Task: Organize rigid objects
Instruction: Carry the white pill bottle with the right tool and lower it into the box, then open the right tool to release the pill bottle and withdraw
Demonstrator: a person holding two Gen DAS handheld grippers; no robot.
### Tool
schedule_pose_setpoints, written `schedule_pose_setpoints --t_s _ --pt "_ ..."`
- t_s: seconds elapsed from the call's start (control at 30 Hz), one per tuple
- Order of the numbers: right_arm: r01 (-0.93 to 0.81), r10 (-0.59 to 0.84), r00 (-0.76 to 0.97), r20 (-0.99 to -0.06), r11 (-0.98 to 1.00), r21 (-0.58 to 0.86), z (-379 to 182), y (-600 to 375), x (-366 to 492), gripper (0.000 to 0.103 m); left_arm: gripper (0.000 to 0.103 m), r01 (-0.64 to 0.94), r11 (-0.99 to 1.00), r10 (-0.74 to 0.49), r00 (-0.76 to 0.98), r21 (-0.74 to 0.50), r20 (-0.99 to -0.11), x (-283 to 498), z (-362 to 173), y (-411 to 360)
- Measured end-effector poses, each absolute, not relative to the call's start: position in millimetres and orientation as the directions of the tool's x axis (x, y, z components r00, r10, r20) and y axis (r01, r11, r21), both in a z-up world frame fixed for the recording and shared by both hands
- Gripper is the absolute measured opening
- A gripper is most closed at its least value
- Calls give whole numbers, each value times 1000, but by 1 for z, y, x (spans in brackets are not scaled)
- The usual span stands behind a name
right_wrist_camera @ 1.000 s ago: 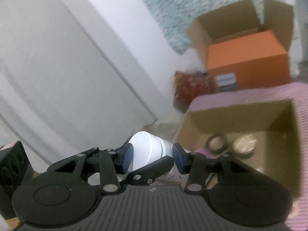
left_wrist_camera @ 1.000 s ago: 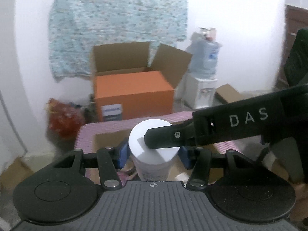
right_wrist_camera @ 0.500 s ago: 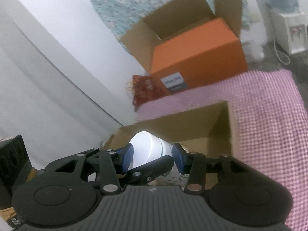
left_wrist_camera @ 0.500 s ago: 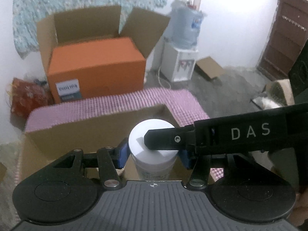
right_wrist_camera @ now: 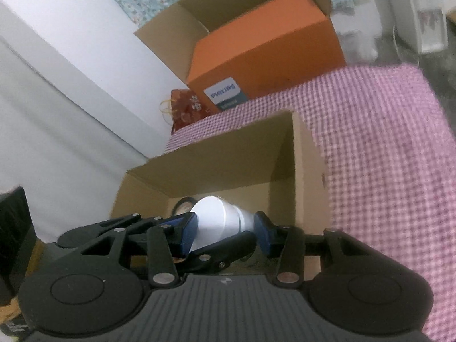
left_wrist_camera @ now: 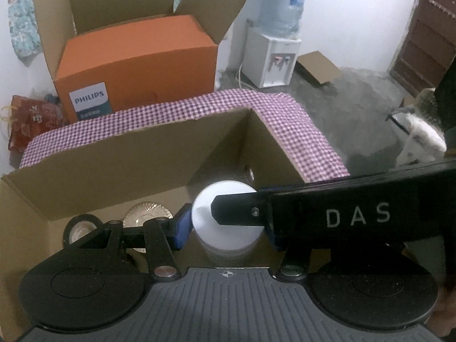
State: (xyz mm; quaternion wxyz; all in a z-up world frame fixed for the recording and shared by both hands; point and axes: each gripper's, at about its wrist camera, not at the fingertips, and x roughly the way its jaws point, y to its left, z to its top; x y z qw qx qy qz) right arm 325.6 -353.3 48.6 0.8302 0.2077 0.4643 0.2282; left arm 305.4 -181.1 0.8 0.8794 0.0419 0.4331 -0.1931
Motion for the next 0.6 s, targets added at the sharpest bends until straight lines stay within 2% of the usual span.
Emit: schedule_pose_setpoints --t_s 0.3,0.47,0.6 --pt "-186 549 468 -693 827 530 52 -348 331 50 55 384 921 -291 559 -70 -776 304 6 -186" --pt "-184 548 498 -673 824 535 63 -354 323 56 63 380 923 -290 579 -63 -762 296 13 -184" --pt "-187 550 532 -644 818 544 75 -361 311 56 67 374 925 -291 595 -62 -749 287 22 -180"
